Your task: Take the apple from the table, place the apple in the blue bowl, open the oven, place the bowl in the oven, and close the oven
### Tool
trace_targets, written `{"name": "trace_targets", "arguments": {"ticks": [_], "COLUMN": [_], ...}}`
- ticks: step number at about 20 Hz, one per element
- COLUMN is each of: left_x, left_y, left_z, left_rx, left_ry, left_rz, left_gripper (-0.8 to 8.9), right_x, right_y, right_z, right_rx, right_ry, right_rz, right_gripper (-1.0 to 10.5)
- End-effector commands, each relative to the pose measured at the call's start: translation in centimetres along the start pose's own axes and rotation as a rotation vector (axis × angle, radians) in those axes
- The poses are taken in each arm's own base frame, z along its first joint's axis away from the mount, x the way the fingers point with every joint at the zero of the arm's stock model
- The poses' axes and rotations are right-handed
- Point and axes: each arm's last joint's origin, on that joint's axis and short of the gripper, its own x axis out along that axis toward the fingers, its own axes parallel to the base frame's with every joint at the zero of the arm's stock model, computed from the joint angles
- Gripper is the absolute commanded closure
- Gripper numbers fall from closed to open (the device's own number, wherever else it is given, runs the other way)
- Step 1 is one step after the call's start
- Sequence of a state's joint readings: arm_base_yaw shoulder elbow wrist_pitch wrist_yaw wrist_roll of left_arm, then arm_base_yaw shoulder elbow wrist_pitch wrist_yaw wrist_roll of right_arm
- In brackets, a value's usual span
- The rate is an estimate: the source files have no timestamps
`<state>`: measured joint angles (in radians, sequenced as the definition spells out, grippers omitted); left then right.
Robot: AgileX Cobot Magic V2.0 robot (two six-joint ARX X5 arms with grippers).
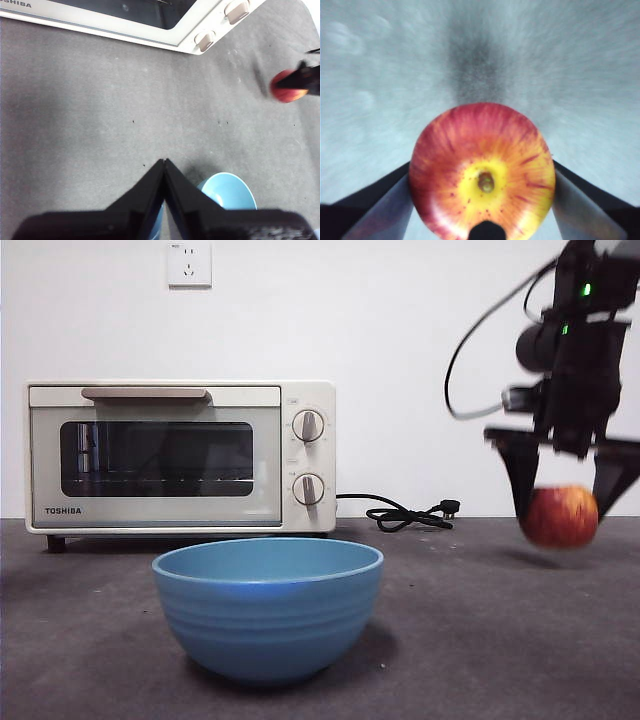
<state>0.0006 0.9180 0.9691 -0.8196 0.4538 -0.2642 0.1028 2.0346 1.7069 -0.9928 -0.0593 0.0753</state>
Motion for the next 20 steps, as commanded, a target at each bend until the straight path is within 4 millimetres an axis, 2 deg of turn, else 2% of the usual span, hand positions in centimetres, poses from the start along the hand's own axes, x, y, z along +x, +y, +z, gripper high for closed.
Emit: {"name": "trace_targets", "arguments": {"ticks": [1,4,8,11,15,20], "left_x": [-0.1,-0.1,-0.1,-0.1,-0.1,0.1], "left_y": [-0.1,-0.1,-0.1,-0.1,-0.1,-0.6], "left_z": [0.0,0.0,0.0,0.0,0.0,-0.2], "left_rx": [0.018,0.019,0.024,0.024,0.024,0.046], "left_ry": [-0.002,-0.005,0.0,-0.001,-0.001,0.014], "left_rz": [-0.002,-0.002,-0.001,-0.001,-0.001,-0.021], "left_gripper": [8.19,8.19,8.19,8.19,8.19,8.19], "right_x": [-5.4,-8.4,-9.0,-8.5,-6.7,-4.6], "right_y": [1.6,4.4,10.1,15.3,20.4,23.7], "right_z": [-0.6,-2.1,-4.8,-7.4,-11.3,-15.5], "right_rx": [-0.054,-0.124,-0.294,-0.449,-0.594,-0.674], "right_ry": [-0.111,-0.146,-0.067,-0.025,0.005,0.061], "right_rz": [0.021,0.048,0.089,0.139,0.211,0.267], "right_gripper": [9.6,9.6,9.6,9.6,9.6,9.6]}}
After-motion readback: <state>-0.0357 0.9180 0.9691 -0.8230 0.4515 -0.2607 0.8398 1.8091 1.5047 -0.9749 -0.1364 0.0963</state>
